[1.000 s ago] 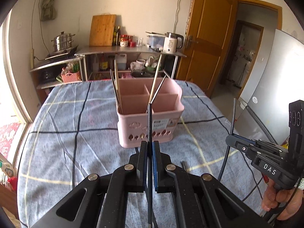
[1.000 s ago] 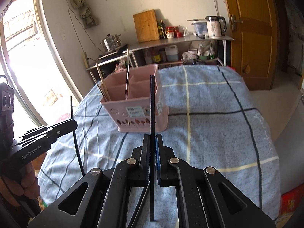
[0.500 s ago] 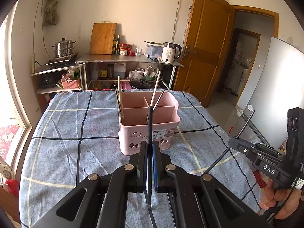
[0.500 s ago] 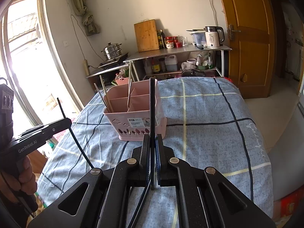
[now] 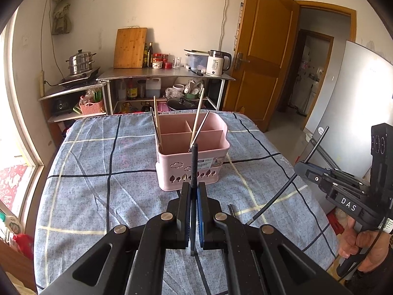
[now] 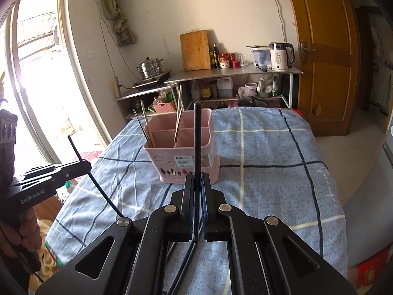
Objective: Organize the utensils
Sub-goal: 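Lift both held black chopsticks and carry them over the pink basket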
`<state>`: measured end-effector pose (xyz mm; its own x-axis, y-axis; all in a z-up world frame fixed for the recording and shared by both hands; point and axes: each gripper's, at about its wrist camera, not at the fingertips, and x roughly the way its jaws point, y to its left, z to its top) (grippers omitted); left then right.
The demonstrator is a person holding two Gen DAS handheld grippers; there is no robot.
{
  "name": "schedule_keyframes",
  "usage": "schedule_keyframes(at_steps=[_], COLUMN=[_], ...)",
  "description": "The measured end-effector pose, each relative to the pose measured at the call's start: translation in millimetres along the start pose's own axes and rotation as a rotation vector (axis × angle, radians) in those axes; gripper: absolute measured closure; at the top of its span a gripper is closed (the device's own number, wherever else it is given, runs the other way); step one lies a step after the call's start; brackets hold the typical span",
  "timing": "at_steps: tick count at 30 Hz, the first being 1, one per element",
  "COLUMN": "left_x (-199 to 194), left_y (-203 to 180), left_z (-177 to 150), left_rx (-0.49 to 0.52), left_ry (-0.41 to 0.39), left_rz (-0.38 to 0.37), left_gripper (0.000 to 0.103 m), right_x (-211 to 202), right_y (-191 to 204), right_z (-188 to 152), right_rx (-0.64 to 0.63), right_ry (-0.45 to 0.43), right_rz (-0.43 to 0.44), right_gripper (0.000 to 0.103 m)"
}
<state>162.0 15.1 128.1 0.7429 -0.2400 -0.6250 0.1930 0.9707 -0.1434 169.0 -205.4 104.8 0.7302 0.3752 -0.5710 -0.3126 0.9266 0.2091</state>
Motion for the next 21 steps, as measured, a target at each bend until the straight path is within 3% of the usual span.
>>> schedule_keyframes(at_steps=[6, 21], left_x=[-5, -6], left_y=[10, 45], left_z=[19, 113], left_rx=[-0.021, -0.102], left_ry=[-0.039, -0.164], left_rz=[-0.016, -0.032], left_gripper=[0.099, 0.099], right_x=[3, 27], right_y=[6, 34], right_z=[16, 91], right_rx=[0.001, 0.006], right_ry=[-0.025, -0.142], right_rz=[0.02, 0.083], right_gripper=[0.098, 0.098])
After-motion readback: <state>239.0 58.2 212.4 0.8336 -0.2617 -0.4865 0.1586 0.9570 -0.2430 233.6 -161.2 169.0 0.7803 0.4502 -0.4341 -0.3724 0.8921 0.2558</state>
